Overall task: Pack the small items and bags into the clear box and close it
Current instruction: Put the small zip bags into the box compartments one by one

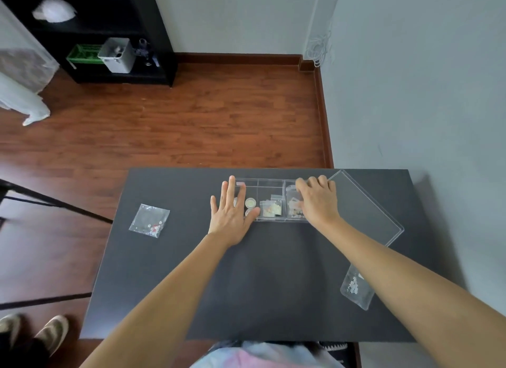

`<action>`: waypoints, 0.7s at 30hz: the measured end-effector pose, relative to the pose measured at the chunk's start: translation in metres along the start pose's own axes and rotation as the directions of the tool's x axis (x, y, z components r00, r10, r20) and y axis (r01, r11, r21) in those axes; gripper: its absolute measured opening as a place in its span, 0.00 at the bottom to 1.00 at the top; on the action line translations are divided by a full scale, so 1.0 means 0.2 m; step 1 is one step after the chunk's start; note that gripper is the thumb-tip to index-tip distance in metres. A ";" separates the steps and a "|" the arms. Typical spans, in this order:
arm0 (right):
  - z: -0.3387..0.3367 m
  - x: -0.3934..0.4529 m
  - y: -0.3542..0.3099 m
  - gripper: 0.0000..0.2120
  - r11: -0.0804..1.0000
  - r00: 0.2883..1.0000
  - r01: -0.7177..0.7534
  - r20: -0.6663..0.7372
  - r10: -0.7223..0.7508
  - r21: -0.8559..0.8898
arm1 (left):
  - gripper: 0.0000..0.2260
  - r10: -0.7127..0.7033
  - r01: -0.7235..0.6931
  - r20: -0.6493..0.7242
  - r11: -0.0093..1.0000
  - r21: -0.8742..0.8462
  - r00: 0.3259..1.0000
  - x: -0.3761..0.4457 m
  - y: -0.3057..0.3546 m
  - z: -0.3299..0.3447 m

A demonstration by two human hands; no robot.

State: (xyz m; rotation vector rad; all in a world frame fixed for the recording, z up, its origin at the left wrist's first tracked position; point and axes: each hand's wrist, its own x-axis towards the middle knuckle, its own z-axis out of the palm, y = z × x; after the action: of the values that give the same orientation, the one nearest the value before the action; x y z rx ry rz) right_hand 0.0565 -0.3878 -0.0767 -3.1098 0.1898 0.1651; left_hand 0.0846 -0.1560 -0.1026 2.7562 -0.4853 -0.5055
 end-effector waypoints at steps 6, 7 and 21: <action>0.00 0.00 0.01 0.06 0.999 0.999 0.032 0.030 -0.031 -0.031 | 0.34 -0.011 0.012 0.034 0.999 -0.031 0.999 0.00 0.01 -0.02; 0.00 0.00 0.01 0.08 0.999 0.998 0.044 0.039 -0.043 -0.027 | 0.34 -0.018 0.019 0.044 0.999 -0.041 0.999 0.00 0.01 -0.02; -0.08 -0.22 -0.10 0.05 0.958 0.970 0.147 -0.225 -0.092 0.246 | 0.21 -0.333 0.190 -0.303 0.889 -0.417 0.893 -0.19 -0.33 -0.16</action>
State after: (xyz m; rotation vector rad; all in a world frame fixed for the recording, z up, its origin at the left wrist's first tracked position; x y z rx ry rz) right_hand 0.0168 -0.3622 -0.0564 -2.8578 0.0214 -0.1803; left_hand 0.0812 -0.0745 -0.0848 2.4599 0.0831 -0.1082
